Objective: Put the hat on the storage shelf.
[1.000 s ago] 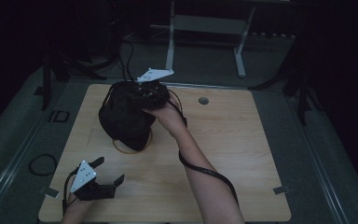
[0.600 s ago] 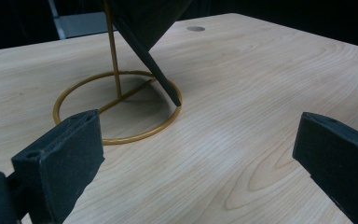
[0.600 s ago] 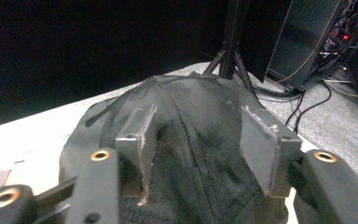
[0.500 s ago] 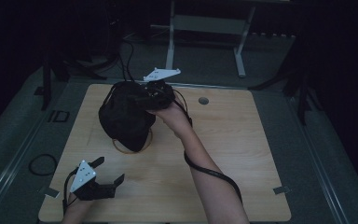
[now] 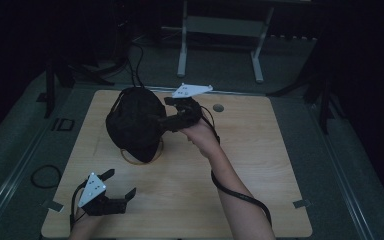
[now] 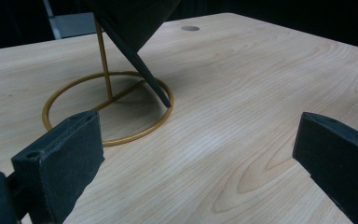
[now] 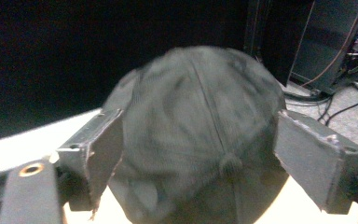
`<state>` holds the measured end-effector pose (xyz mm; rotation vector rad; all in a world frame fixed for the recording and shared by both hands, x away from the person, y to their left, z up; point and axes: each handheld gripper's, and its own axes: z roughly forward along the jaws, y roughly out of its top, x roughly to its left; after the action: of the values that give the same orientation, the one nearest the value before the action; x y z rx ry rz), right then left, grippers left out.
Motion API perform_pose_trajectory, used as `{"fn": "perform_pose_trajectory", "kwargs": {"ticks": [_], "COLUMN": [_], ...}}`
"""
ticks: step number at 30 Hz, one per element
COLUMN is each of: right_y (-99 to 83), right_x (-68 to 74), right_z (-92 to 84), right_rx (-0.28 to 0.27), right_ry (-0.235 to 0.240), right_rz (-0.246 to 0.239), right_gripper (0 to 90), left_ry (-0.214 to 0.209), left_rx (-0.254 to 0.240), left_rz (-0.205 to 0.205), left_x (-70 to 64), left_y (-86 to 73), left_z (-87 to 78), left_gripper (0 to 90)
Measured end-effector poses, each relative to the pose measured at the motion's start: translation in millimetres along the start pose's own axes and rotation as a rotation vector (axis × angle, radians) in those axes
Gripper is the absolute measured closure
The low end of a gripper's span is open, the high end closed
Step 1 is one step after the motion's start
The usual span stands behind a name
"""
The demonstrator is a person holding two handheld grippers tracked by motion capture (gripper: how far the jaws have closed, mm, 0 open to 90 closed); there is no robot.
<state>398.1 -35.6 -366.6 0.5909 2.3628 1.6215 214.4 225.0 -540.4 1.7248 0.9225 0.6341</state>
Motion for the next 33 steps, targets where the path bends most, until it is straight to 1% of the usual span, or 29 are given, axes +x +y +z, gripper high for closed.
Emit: {"fn": "perform_pose_trajectory", "kwargs": {"ticks": [2, 3, 5, 7, 8, 12, 16, 18, 20, 21, 22, 26, 28, 30, 32, 33], "right_y": [-6.5, -9.1, -16.6, -24.7, -29.4, -43.2, -58.1, -64.9, -67.5, -72.3, -81.2, -98.1, -107.3, -116.9, -126.1, -126.1], "right_x": [0.4, 0.2, 0.5, 0.7, 0.3, -1.3, -1.2, -0.5, -0.3, 0.7, 2.8, 7.0, 9.7, 12.2, 15.2, 15.2], "right_z": [-4.1, -5.4, -8.7, -12.1, -14.1, -21.7, -28.1, -31.2, -32.4, -34.4, -37.5, -40.4, -41.5, -43.1, -43.6, -43.6], "right_rx": [0.006, 0.01, 0.021, 0.027, 0.034, 0.034, 0.05, 0.051, 0.052, 0.053, 0.053, 0.066, 0.071, 0.061, 0.065, 0.065], "right_ry": [-0.026, -0.024, -0.038, -0.04, -0.054, -0.065, -0.066, -0.071, -0.069, -0.068, -0.066, -0.054, -0.042, -0.025, -0.016, -0.016], "right_rz": [-0.02, -0.027, -0.046, -0.054, -0.055, -0.044, -0.054, -0.05, -0.049, -0.05, -0.043, -0.038, -0.039, -0.042, -0.055, -0.055], "right_gripper": [14.1, 14.0, 14.0, 14.0, 14.0, 14.0, 13.9, 14.0, 14.0, 14.0, 14.0, 14.1, 14.2, 14.5, 14.5, 14.5], "left_ry": [0.0, 0.002, -0.003, -0.003, -0.003, -0.008, -0.01, -0.014, -0.022, -0.026, -0.028, -0.037, -0.042, -0.042, -0.04, -0.04], "left_rx": [0.001, 0.001, 0.008, 0.01, 0.014, 0.017, 0.02, 0.024, 0.021, 0.025, 0.026, 0.032, 0.034, 0.036, 0.037, 0.037], "left_rz": [-0.004, -0.003, -0.003, -0.005, -0.004, -0.005, -0.003, -0.004, -0.005, 0.006, 0.007, 0.006, 0.001, 0.003, 0.003, 0.003], "left_x": [-0.1, -0.1, 0.0, -0.6, -0.4, -1.1, -1.5, -1.5, -1.6, -2.4, -2.9, -3.8, -4.1, -4.4, -4.7, -4.7], "left_y": [0.0, -0.1, -0.4, -1.5, -1.7, -2.6, -3.3, -3.7, -4.0, -4.5, -4.7, -5.3, -5.7, -6.2, -6.5, -6.5], "left_z": [0.2, 0.3, 0.8, 1.8, 1.9, 2.5, 3.6, 4.2, 4.2, 4.5, 4.8, 5.9, 6.3, 6.4, 6.7, 6.7], "left_gripper": [2.2, 2.2, 2.1, 2.2, 2.2, 2.2, 2.2, 2.2, 2.2, 2.2, 2.2, 2.2, 2.2, 2.2, 2.2, 2.2]}}
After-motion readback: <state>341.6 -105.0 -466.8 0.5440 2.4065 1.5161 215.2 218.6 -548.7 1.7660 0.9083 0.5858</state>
